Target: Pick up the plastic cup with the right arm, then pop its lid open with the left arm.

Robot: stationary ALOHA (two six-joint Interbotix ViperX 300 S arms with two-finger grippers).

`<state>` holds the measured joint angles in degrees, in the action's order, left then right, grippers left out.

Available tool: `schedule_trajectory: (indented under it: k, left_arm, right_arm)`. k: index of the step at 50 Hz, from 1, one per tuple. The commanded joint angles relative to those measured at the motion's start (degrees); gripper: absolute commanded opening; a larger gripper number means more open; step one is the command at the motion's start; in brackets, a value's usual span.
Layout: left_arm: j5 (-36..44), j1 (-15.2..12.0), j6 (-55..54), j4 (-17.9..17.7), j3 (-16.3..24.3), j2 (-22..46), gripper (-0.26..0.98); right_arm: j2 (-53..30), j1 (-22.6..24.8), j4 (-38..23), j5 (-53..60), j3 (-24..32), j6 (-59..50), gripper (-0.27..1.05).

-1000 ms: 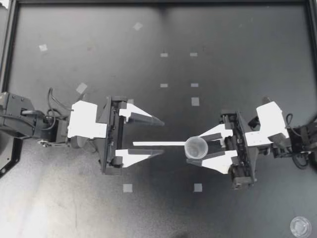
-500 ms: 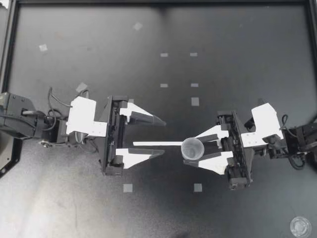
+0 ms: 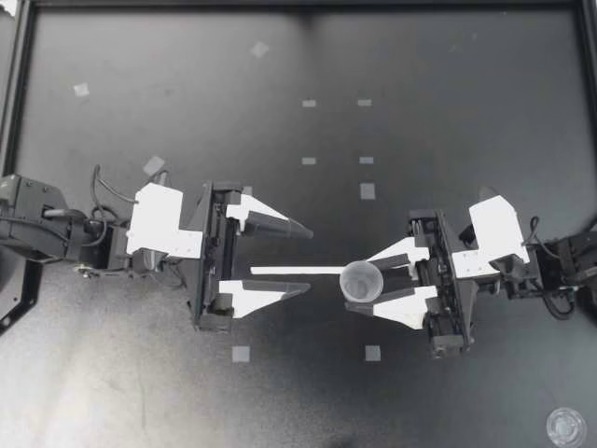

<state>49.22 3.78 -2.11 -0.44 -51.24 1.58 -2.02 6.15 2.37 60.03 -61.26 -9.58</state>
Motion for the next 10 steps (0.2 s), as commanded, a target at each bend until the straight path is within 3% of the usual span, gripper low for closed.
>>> schedule_trajectory:
  k: [1, 10]
  left_arm:
    - [0.62, 0.09, 0.09, -0.09, 0.79, -0.62, 0.7]
    - [0.62, 0.09, 0.26, -0.09, 0.7, -0.62, 0.7]
  right_arm:
    - [0.62, 0.35, 0.0, 0.18, 0.97, 0.0, 0.36]
    - [0.53, 0.35, 0.0, 0.09, 1.05, 0.0, 0.36]
